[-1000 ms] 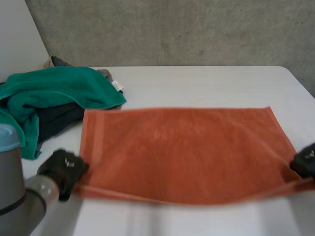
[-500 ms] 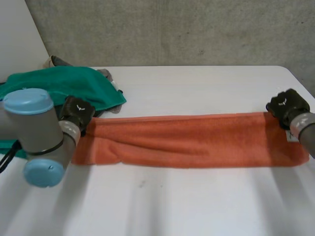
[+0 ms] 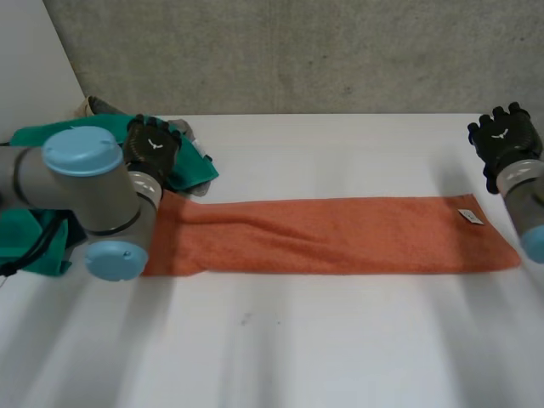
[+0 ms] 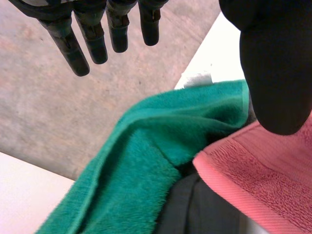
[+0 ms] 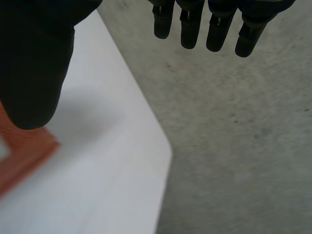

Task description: Fold the laundry.

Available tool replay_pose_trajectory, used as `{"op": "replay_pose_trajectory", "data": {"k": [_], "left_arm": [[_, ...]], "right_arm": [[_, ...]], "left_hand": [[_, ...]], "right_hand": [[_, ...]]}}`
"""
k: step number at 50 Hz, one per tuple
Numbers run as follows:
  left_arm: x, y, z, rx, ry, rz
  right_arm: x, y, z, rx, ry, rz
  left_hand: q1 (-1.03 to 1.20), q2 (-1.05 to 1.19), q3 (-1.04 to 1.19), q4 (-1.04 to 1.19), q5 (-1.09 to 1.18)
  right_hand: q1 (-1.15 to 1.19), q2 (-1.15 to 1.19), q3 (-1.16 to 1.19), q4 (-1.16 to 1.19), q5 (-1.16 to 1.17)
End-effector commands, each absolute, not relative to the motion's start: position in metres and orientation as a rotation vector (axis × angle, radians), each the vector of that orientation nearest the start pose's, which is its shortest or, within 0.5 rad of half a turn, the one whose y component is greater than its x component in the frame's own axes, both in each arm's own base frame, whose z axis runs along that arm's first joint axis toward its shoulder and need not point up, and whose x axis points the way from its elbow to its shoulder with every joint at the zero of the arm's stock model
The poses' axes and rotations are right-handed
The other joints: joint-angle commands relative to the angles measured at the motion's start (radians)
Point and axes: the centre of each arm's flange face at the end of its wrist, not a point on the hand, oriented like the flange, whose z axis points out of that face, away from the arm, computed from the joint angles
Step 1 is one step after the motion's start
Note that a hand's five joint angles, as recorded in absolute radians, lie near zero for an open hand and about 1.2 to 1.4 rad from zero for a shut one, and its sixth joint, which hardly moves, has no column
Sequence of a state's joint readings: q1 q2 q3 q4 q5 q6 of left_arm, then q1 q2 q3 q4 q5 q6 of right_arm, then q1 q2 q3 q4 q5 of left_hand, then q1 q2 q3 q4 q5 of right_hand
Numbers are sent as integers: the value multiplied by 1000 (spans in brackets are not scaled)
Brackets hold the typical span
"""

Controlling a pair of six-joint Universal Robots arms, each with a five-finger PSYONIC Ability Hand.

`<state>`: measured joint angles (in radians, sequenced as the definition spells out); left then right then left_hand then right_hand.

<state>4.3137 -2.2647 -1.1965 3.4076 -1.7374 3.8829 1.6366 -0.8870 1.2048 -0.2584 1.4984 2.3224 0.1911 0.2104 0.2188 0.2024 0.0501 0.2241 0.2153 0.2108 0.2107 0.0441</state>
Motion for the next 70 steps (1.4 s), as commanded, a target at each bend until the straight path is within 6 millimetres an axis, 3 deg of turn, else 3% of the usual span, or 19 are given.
{"op": "replay_pose_trajectory", "data": {"k": [1,8,22,26,28,29,34,36,40,44,49,50,55,58,59,62,64,68,70], "left_arm": [[-269,-333,203,1005,1823,-1917],[-266,-312,192,1044,1881,-1928],[-269,-310,189,1040,1869,-1963],[-270,-309,188,1046,1867,-1968],[-270,-309,187,1051,1871,-1964],[-270,-308,187,1051,1871,-1964],[-271,-306,187,1057,1871,-1965],[-271,-305,188,1058,1872,-1964],[-268,-300,195,1051,1862,-1976],[-265,-297,201,1041,1853,-1986],[-262,-295,206,1029,1843,-1995],[-262,-295,207,1028,1842,-1997],[-261,-293,213,1012,1834,-2011],[-260,-291,218,991,1841,-2036],[-260,-290,220,983,1844,-2045],[-259,-287,223,958,1864,-2070],[-259,-285,224,947,1877,-2082],[-258,-282,224,949,1888,-2084],[-258,-281,223,950,1890,-2081]], "right_arm": [[133,-383,188,-1162,2521,-1905],[105,-363,167,-1071,2593,-1590],[91,-375,134,-1065,2512,-1689],[92,-376,124,-1067,2515,-1673],[91,-377,120,-1071,2522,-1669],[90,-379,120,-1072,2525,-1680],[70,-389,123,-1030,2598,-1810],[48,-394,127,-969,2688,-1885],[21,-401,152,-961,2755,-2032],[-1,-407,163,-1094,2824,-2107],[2,-410,170,-1340,2797,-2144],[8,-410,171,-1373,2763,-2154],[117,-401,190,-1589,2260,-2323],[162,-387,198,-1669,2020,-2384],[191,-376,204,-1724,1853,-2414],[240,-350,207,-1790,1596,-2408],[292,-310,207,-1850,1318,-2351],[342,-262,191,-1906,1080,-2228],[365,-237,168,-1952,1002,-2130]], "left_hand": [[-17,-36,-44,-28,-50],[-17,-36,-44,-28,-50],[-17,-36,-44,-28,-50],[-17,-36,-44,-28,-50],[-17,-36,-44,-28,-50],[-17,-36,-44,-28,-50],[-17,-36,-44,-28,-50],[-17,-36,-44,-28,-50],[-17,-36,-44,-28,-50],[-17,-36,-44,-28,-50],[-17,-36,-44,-28,-50],[-17,-36,-44,-28,-50],[-17,-36,-44,-28,-50],[-17,-36,-44,-28,-50],[-17,-36,-44,-28,-50],[-17,-36,-44,-28,-50],[-17,-36,-44,-28,-50],[-17,-36,-44,-28,-50],[-17,-36,-44,-28,-50]], "right_hand": [[51,60,64,65,57],[325,333,338,338,330],[398,407,411,411,404],[501,510,514,514,506],[828,836,841,841,833],[1169,1177,1182,1182,1174],[1172,1181,1185,1186,1178],[1172,1181,1185,1186,1178],[1172,1181,1185,1186,1178],[1172,1181,1185,1186,1178],[1172,1181,1185,1186,1178],[1172,1181,1185,1186,1178],[1172,1181,1185,1186,1178],[1172,1181,1185,1186,1178],[1172,1181,1185,1186,1178],[1172,1181,1185,1186,1178],[1172,1181,1185,1186,1178],[1172,1181,1185,1186,1178],[1172,1181,1185,1186,1178]]}}
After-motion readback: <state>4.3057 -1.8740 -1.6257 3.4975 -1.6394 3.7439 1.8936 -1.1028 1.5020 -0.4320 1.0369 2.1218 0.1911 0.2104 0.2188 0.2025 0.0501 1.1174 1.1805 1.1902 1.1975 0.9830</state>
